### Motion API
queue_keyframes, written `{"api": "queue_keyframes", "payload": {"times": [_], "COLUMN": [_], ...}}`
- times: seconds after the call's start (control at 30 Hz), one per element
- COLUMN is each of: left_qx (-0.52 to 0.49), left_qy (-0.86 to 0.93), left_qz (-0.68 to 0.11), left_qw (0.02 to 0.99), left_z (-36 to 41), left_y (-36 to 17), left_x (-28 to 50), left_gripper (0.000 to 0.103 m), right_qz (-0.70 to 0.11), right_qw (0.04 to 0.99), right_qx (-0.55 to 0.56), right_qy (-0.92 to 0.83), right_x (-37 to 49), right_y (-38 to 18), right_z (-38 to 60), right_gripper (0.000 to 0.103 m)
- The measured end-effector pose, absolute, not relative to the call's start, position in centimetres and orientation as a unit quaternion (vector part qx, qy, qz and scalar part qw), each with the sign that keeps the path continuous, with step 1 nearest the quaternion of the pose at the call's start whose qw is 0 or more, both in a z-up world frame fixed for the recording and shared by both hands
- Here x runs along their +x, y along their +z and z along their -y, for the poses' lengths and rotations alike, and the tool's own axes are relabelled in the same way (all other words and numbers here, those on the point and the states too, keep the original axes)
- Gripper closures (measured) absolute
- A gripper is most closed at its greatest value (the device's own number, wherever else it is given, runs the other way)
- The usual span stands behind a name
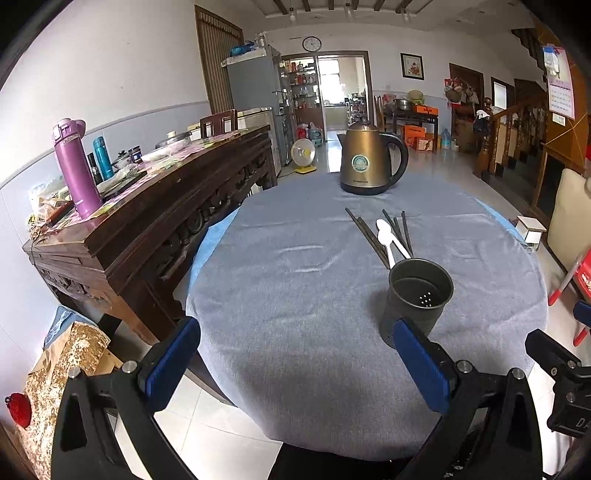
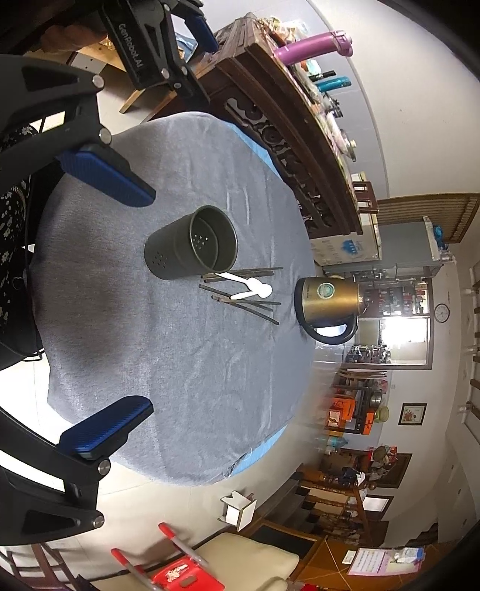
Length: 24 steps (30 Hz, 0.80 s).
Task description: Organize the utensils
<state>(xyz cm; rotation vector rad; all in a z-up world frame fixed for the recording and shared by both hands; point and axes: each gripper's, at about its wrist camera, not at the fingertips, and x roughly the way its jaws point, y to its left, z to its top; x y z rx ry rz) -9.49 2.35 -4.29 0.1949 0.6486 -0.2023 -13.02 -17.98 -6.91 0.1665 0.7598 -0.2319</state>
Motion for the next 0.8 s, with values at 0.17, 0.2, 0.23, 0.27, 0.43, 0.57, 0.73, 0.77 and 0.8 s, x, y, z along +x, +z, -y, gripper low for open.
{"api": "queue_keyframes", "payload": {"times": [0.17,0.2,0.23,0.27,0.43,0.57,0.73,0.77,0.8], "left_qx": [0.098,0.098,0.098,0.099,0.099,0.098,0.095,0.095,0.095], "left_qy": [-0.099,-0.099,-0.099,-0.099,-0.099,-0.097,-0.096,-0.096,-0.096], "left_qz": [-0.318,-0.318,-0.319,-0.321,-0.326,-0.332,-0.336,-0.336,-0.337], "left_qw": [0.938,0.938,0.937,0.937,0.935,0.933,0.932,0.932,0.932], "left_z": [-2.3,-2.3,-2.2,-2.2,-2.3,-2.3,-2.5,-2.5,-2.5], "left_y": [-4.4,-4.5,-4.5,-4.6,-5.0,-5.3,-5.5,-5.5,-5.6], "left_x": [-9.6,-9.7,-9.7,-9.6,-9.5,-9.1,-8.7,-8.7,-8.5], "left_gripper": [0.0,0.0,0.0,0.0,0.0,0.0,0.0,0.0,0.0], "right_qz": [-0.368,-0.369,-0.37,-0.37,-0.374,-0.378,-0.38,-0.381,-0.381], "right_qw": [0.919,0.919,0.918,0.918,0.916,0.915,0.914,0.913,0.913], "right_qx": [0.085,0.086,0.086,0.086,0.089,0.091,0.09,0.089,0.089], "right_qy": [-0.112,-0.112,-0.111,-0.111,-0.112,-0.112,-0.112,-0.112,-0.113], "right_x": [-13.1,-13.1,-13.0,-13.0,-12.9,-12.7,-12.5,-12.4,-12.3], "right_y": [-7.0,-7.0,-7.0,-7.1,-7.4,-7.7,-7.8,-7.8,-7.8], "right_z": [18.0,18.0,18.1,18.1,18.1,18.2,18.1,18.0,18.0], "right_gripper": [0.0,0.0,0.0,0.0,0.0,0.0,0.0,0.0,0.0]}}
